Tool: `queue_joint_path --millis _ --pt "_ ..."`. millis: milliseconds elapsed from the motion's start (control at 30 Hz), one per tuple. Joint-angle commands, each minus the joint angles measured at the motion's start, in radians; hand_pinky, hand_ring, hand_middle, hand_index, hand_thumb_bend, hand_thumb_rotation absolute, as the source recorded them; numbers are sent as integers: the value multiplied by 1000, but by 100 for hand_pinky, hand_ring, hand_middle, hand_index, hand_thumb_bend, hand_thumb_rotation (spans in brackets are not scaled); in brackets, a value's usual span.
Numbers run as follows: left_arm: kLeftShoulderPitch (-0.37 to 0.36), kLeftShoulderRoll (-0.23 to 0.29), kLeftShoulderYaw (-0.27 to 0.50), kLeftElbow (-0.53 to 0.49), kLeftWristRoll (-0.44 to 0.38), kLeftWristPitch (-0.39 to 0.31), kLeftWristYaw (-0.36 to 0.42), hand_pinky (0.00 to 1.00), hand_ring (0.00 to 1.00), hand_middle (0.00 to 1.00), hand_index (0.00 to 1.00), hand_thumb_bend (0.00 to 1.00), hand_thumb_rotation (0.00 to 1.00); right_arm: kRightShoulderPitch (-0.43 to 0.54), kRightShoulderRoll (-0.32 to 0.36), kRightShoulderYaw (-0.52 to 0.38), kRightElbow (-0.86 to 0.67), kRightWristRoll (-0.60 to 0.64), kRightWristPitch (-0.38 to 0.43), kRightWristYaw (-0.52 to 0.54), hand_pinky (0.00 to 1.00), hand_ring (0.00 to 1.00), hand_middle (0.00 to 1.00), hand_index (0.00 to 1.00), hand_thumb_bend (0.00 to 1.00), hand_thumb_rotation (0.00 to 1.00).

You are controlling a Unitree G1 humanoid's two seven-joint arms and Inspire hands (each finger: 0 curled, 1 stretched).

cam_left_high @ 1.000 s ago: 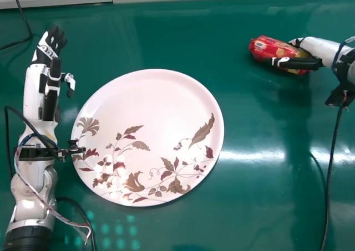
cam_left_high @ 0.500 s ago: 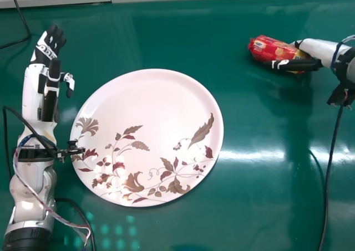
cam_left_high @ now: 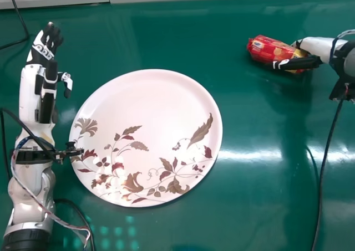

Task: Pick up biscuit and place it in the plate

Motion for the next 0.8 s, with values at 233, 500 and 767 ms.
queue_joint_path --millis 233,500,767 --pt "122 -49 -10 54 10 -5 6 0 100 100 100 100 87 -11 16 104 120 -126 -94 -237 33 43 48 55 51 0" --pt "127 -54 -14 37 11 7 17 0 100 100 100 100 87 -22 4 122 173 -157 -197 -403 6 41 47 50 51 0" --pt "120 -53 -18 39 -6 6 2 0 100 100 100 100 87 -5 9 84 122 -115 -162 -382 7 41 47 50 51 0"
